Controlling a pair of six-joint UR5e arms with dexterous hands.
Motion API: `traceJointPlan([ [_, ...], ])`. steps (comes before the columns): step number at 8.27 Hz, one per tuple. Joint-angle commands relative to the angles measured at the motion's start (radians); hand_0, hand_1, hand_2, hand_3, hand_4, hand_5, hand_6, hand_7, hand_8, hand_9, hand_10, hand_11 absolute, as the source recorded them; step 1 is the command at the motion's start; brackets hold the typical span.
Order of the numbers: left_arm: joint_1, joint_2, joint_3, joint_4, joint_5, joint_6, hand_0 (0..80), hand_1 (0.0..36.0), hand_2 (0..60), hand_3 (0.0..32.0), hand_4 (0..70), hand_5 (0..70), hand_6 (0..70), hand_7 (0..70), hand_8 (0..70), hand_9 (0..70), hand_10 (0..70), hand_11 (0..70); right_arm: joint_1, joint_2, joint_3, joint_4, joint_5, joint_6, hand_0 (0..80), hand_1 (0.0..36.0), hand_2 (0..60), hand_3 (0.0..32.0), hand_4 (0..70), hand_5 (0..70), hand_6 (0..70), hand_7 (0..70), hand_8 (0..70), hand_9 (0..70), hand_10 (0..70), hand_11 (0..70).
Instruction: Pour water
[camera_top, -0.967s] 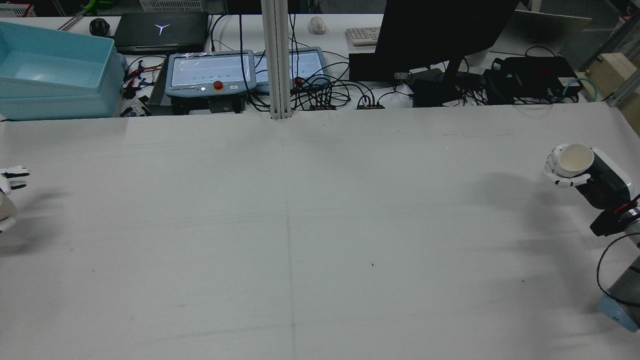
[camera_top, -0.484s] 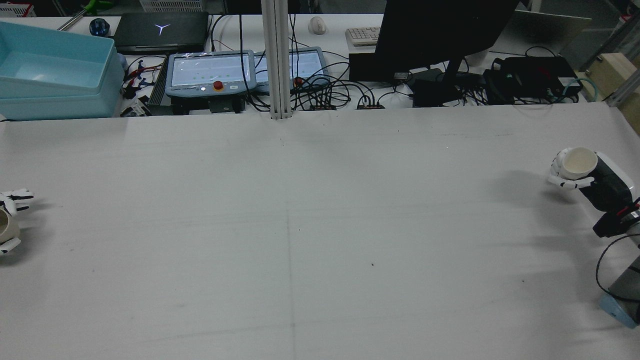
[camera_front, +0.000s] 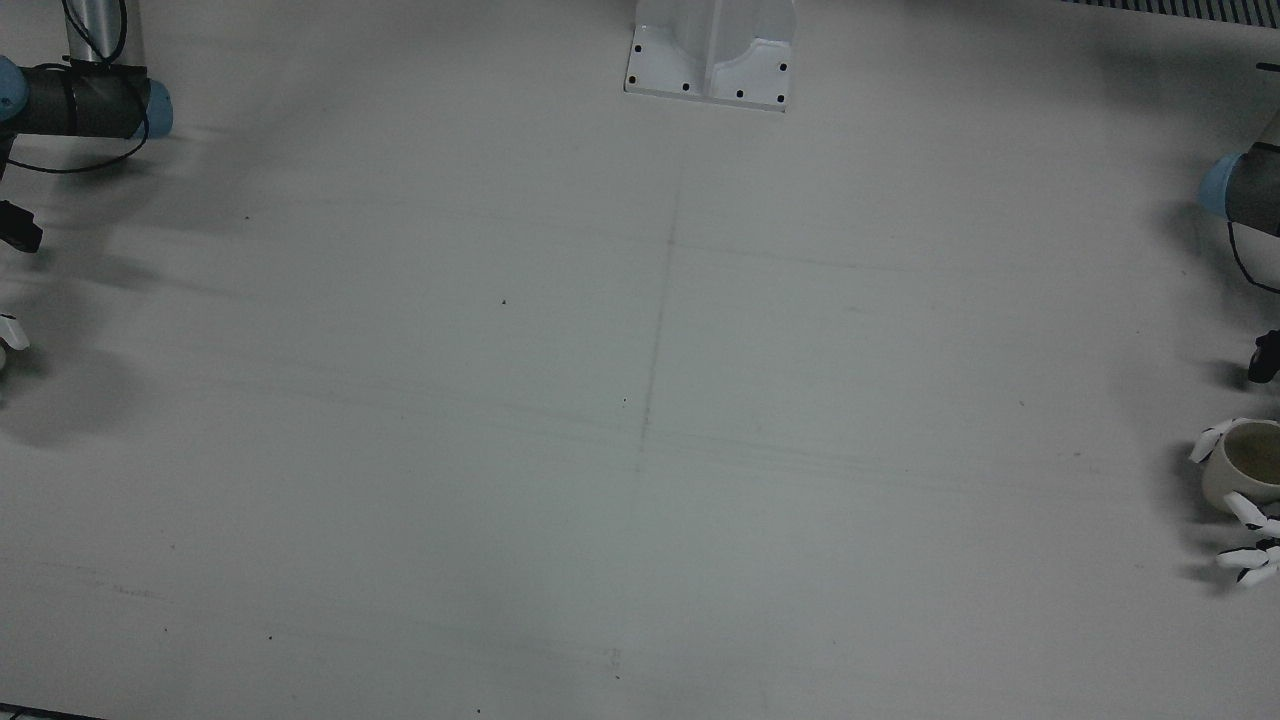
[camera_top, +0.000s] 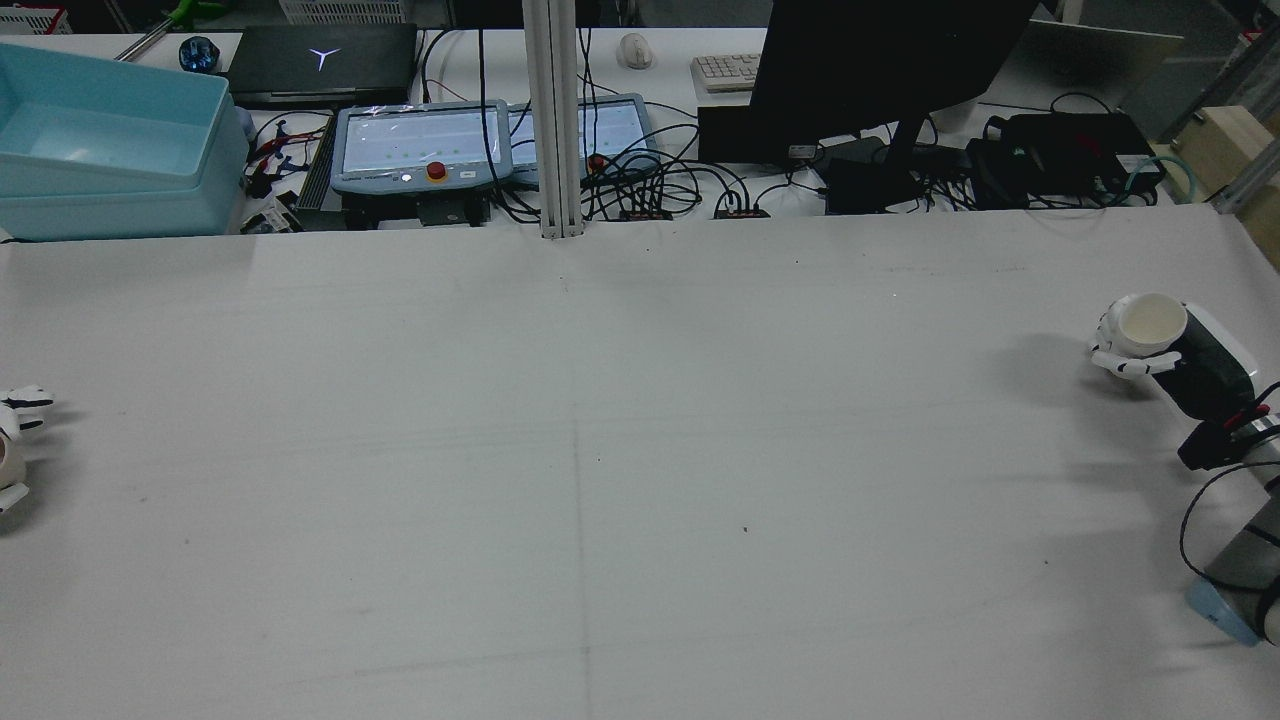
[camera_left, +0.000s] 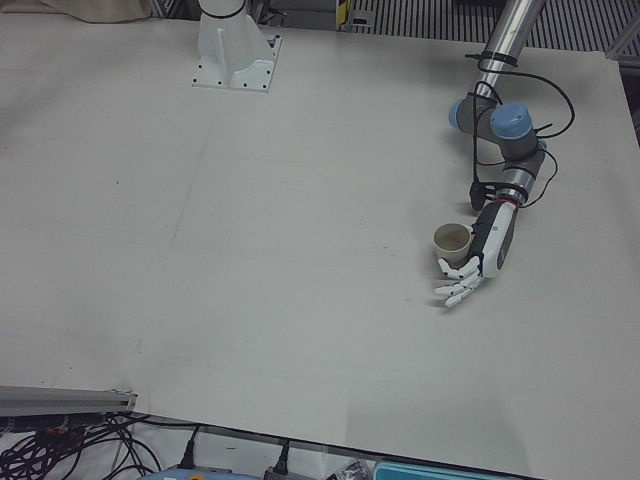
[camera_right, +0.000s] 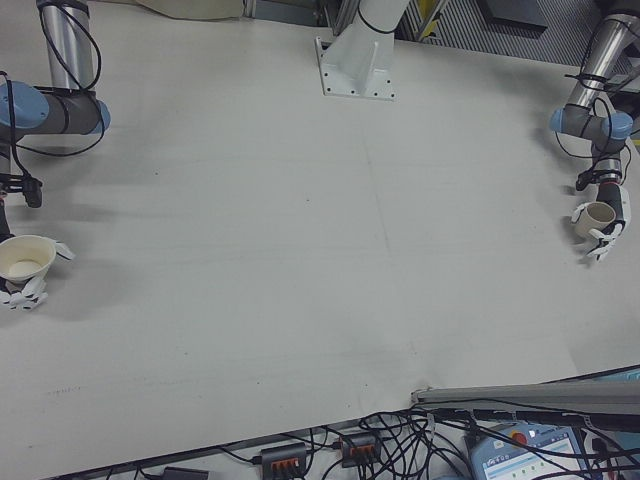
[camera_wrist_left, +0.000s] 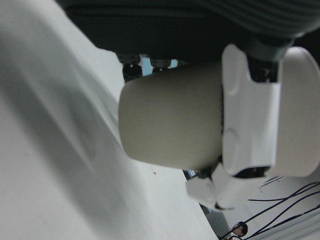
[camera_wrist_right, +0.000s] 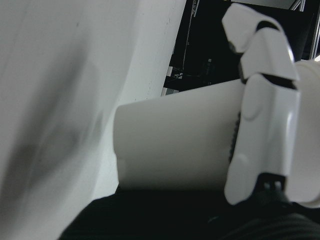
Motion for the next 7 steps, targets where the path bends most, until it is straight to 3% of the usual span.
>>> traceJointPlan([
  [1, 0.004, 0.004, 0.002, 0.009, -0.004, 0.027, 64.1, 11.4, 0.0, 0.0, 67.1, 70.0, 18.7, 24.7, 13.7, 12.4, 12.7, 19.3, -0.006, -0.005, -0.004, 0.017, -0.003, 0.0, 59.9, 6.3, 0.0, 0.0, 70.0, 54.8, 35.5, 35.3, 32.4, 30.1, 18.2, 26.0],
  [3, 0.005, 0.006, 0.001, 0.012, -0.004, 0.027, 61.0, 4.9, 0.0, 0.0, 51.3, 51.8, 17.5, 24.8, 13.9, 11.3, 10.0, 15.1, -0.014, -0.007, -0.004, 0.018, -0.003, 0.007, 56.3, 1.4, 0.0, 0.0, 66.0, 38.9, 18.1, 20.2, 21.1, 16.9, 8.8, 12.6],
  [4, 0.005, 0.004, -0.001, 0.021, -0.004, 0.029, 59.9, 3.4, 0.0, 0.0, 43.6, 48.1, 16.5, 23.8, 13.6, 10.8, 8.9, 13.6, 0.001, -0.007, -0.001, 0.018, -0.004, 0.012, 55.5, 1.1, 0.0, 0.0, 48.1, 36.3, 14.3, 15.7, 19.3, 15.0, 7.4, 10.8],
  [5, 0.005, 0.004, -0.001, 0.021, -0.004, 0.036, 59.5, 3.2, 0.0, 0.0, 35.4, 46.1, 15.1, 22.0, 12.9, 10.0, 7.9, 12.3, 0.006, -0.008, 0.007, 0.018, -0.006, 0.014, 54.7, 1.0, 0.0, 0.0, 38.7, 35.7, 12.8, 14.2, 18.6, 14.5, 7.0, 10.3],
  [6, 0.004, 0.004, -0.001, 0.021, -0.004, 0.036, 59.3, 3.1, 0.0, 1.0, 23.1, 44.0, 13.0, 19.5, 12.1, 8.7, 6.5, 10.5, 0.006, -0.008, 0.008, 0.018, -0.007, 0.015, 54.3, 1.1, 0.0, 0.0, 34.9, 36.0, 12.2, 13.7, 18.0, 14.5, 6.8, 10.2],
  [7, 0.004, 0.004, -0.002, 0.017, -0.004, 0.035, 59.2, 2.9, 0.0, 4.4, 17.5, 42.7, 11.4, 17.9, 11.4, 7.8, 6.0, 9.9, 0.006, -0.008, 0.011, 0.027, -0.01, 0.018, 54.3, 1.1, 0.0, 0.0, 31.5, 35.6, 11.6, 12.9, 17.7, 14.0, 6.4, 9.7],
])
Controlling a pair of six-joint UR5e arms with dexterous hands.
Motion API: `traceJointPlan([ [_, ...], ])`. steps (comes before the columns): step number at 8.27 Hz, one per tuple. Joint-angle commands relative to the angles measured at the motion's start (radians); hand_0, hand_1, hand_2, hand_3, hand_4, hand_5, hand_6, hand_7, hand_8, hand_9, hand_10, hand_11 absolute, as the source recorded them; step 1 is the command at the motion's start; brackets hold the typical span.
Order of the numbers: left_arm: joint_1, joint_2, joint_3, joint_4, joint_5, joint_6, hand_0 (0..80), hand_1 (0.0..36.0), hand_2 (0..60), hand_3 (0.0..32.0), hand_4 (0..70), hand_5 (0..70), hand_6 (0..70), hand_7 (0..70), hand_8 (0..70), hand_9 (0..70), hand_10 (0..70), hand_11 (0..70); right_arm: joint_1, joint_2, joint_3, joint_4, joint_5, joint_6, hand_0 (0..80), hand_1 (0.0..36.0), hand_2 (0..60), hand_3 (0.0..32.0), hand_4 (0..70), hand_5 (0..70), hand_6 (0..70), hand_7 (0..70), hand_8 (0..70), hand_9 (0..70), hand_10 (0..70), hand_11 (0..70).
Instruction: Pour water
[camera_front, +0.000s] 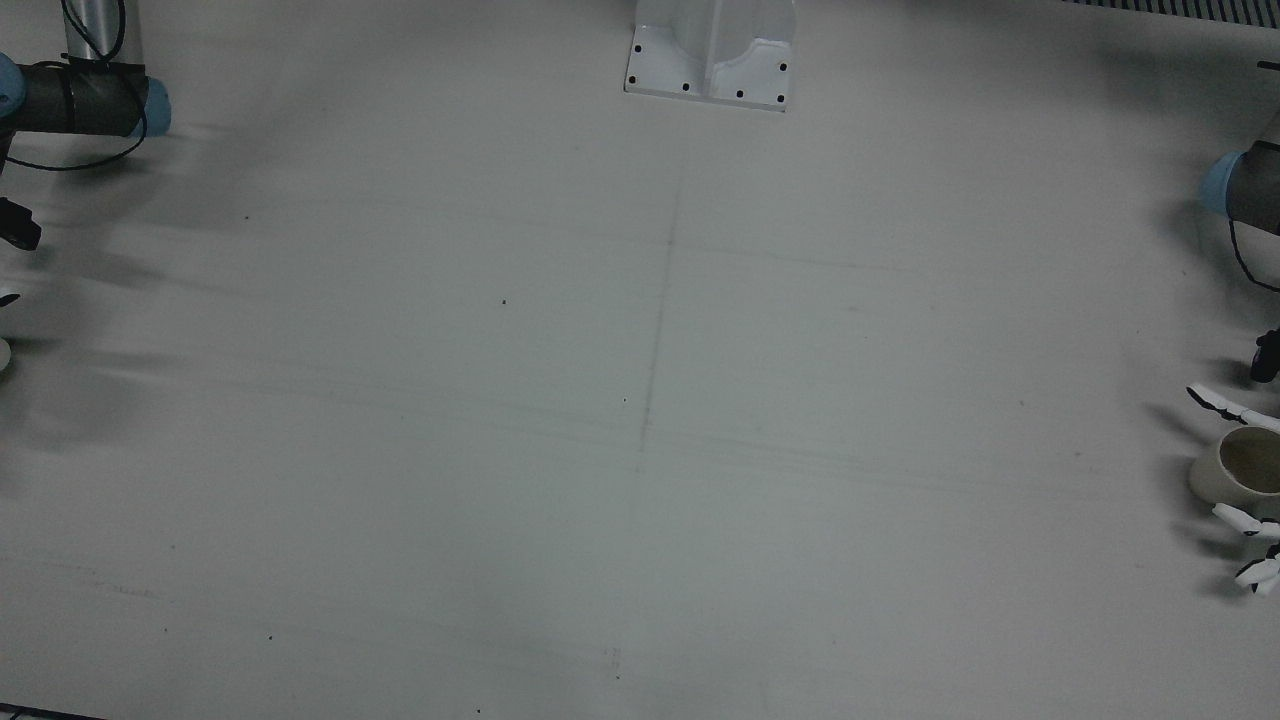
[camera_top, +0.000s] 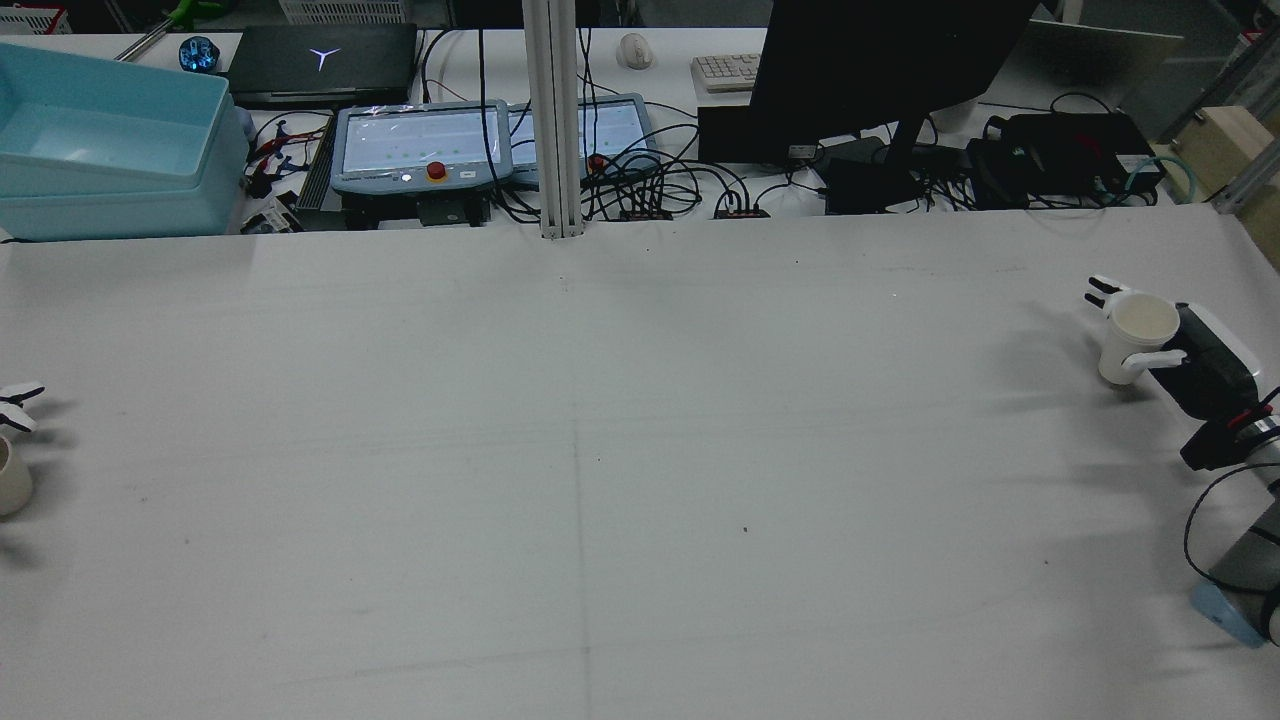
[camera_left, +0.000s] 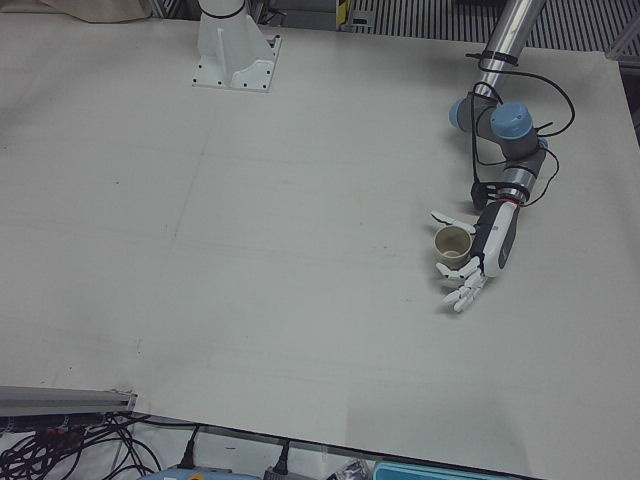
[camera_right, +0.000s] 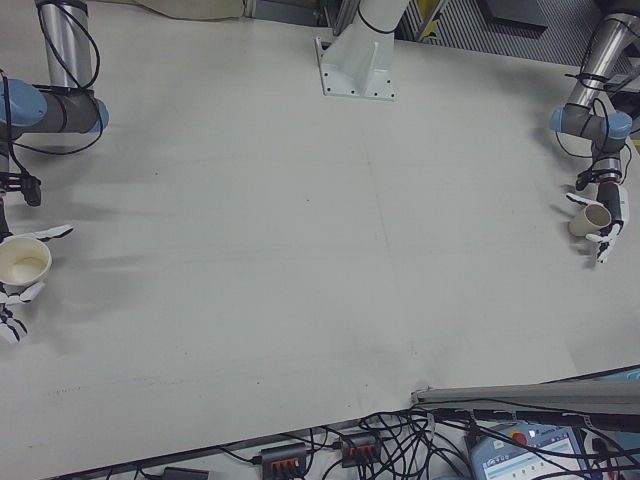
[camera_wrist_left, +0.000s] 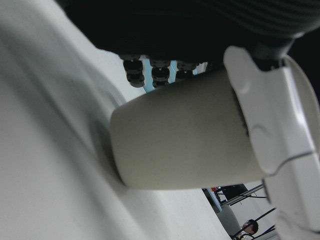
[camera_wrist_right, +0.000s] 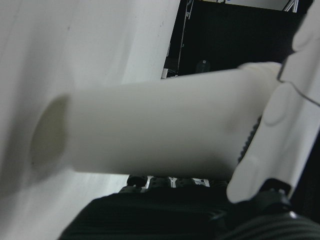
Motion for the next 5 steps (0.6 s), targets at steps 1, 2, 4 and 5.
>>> traceJointPlan([
  [1, -0.001, 0.0, -0.002, -0.006, 0.0, 0.001, 58.8, 2.3, 0.0, 6.0, 14.1, 41.7, 9.6, 16.7, 11.3, 7.2, 5.4, 9.0, 0.0, -0.008, 0.005, 0.049, -0.017, 0.007, 54.1, 0.8, 0.0, 0.0, 26.3, 35.4, 10.8, 11.8, 17.4, 13.4, 5.8, 8.9],
  [2, -0.004, 0.0, -0.006, -0.008, 0.0, -0.001, 58.8, 1.6, 0.0, 7.6, 10.9, 40.9, 7.8, 15.8, 11.0, 7.0, 4.9, 8.3, 0.008, -0.013, 0.005, 0.057, -0.044, 0.007, 53.7, 0.4, 0.0, 0.0, 19.8, 35.1, 9.7, 10.8, 17.1, 13.0, 5.2, 8.1],
  [4, -0.021, 0.001, -0.124, 0.071, 0.002, -0.042, 59.2, 2.0, 0.0, 6.6, 10.1, 42.0, 7.2, 15.5, 10.6, 6.9, 4.7, 8.1, 0.094, -0.014, 0.095, 0.063, -0.141, 0.027, 52.6, 0.0, 0.0, 0.0, 19.1, 36.0, 9.1, 11.0, 16.9, 13.1, 4.8, 7.4],
  [5, -0.044, 0.007, -0.167, 0.092, 0.006, -0.06, 60.0, 3.4, 0.0, 6.6, 10.2, 42.9, 6.9, 15.6, 10.6, 6.9, 4.3, 7.7, 0.141, -0.042, 0.15, 0.058, -0.176, 0.028, 53.0, 0.0, 0.0, 0.0, 18.8, 36.7, 8.7, 11.5, 17.2, 13.4, 4.7, 7.4],
])
